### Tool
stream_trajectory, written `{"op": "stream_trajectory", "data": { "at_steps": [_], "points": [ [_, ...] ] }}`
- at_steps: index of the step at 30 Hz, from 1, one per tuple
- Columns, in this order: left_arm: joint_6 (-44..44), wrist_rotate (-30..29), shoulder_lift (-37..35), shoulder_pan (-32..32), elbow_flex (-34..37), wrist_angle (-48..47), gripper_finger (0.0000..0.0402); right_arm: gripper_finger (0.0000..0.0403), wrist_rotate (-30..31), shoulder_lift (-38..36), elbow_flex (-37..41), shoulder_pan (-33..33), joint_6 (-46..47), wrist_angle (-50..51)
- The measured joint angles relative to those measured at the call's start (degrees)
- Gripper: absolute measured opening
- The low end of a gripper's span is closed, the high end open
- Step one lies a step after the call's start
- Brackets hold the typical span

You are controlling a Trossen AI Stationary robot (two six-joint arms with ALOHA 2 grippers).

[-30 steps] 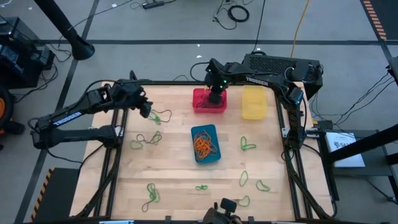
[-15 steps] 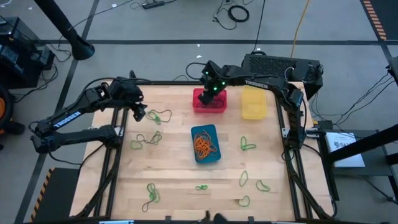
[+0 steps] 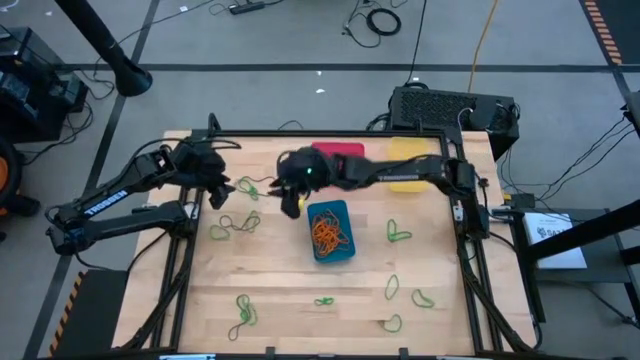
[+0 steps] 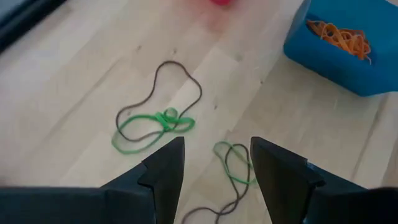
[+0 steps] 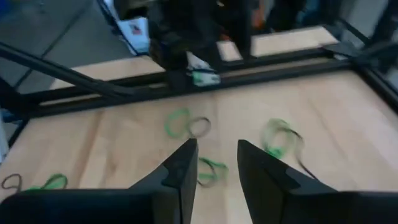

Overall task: Sort rubber bands into baskets
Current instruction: Put the purple rubber band into the red bin

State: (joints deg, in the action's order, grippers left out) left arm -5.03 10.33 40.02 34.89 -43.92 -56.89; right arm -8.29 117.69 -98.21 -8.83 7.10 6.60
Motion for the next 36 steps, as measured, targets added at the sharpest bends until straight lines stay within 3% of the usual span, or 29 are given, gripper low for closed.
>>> {"op": "stream_trajectory", "data": {
  "at_steps": [6, 9, 19, 22, 28, 36],
  "points": [
    [-3.79, 0.0, -3.88, -0.04, 1.42, 0.19, 0.0191, 0.0107, -3.69, 6.05, -0.25, 2.5, 0.41, -7.9],
    [-5.2, -0.05, -5.1, -0.03, 1.47, 0.18, 0.0191, 0.0107, -3.93, 10.07, -4.2, 3.46, 0.95, -7.62],
    [-8.2, -0.07, -7.05, -0.15, 1.47, -3.41, 0.0191, 0.0107, -4.28, 30.2, -31.68, 5.28, -2.22, 7.16],
    [-8.2, -0.07, -7.71, -0.15, 1.47, -5.18, 0.0191, 0.0107, -6.08, 34.42, -36.86, 5.19, -2.44, 12.67],
    [-8.36, -0.53, -8.95, -0.15, 1.47, -5.78, 0.0191, 0.0107, -7.42, 34.79, -35.05, 5.21, -7.74, 16.8],
    [-9.67, -1.6, -9.52, -0.15, 1.47, -5.67, 0.0191, 0.0107, -4.82, 34.68, -35.02, 5.24, -14.72, 13.21]
  ]
}}
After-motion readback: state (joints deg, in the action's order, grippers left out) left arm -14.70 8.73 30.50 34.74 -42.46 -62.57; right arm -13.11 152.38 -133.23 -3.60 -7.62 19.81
